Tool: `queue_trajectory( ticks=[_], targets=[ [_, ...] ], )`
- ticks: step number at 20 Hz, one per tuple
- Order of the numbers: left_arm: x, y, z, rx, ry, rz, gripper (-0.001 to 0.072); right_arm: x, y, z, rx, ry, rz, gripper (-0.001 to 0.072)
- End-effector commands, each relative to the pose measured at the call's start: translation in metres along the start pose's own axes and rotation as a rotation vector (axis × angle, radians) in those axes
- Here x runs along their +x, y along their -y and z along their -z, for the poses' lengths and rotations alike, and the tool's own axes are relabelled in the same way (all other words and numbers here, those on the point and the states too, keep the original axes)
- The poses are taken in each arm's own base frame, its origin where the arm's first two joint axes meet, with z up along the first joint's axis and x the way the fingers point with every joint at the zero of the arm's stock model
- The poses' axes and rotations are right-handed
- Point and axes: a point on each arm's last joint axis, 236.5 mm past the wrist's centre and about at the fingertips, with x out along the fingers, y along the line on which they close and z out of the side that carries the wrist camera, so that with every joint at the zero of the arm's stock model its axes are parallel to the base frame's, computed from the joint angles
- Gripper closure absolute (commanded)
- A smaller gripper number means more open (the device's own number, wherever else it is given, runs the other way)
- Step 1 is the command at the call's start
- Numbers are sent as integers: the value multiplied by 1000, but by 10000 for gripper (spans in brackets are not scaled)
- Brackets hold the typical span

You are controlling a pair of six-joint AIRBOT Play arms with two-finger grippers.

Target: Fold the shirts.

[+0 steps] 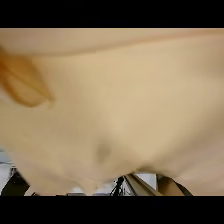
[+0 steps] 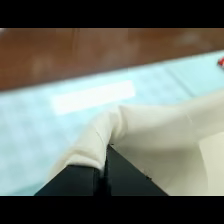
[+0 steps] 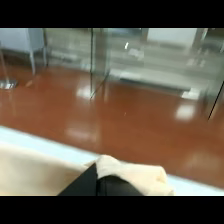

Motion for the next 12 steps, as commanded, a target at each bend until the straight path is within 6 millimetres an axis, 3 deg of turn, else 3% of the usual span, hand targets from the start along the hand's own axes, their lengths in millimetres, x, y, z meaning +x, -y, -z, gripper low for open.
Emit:
queue_trajectory(
  ticks=[1, 4, 7, 9, 12],
  targets=[
    [92, -47, 71, -161, -203, 12, 681, 68, 32, 83, 136, -234, -23, 691],
    [177, -82, 105, -302, -213, 3, 681, 140, 72, 147, 253, -362, -7, 691],
    [247, -116, 111, -352, -195, -46, 681, 210, 112, 187, 357, -443, 8, 691],
    [285, -135, 110, -370, -195, -70, 681, 255, 126, 209, 445, -472, -19, 691],
    [329, -153, 121, -405, -248, -81, 680, 313, 131, 242, 606, -522, -106, 690]
  ],
)
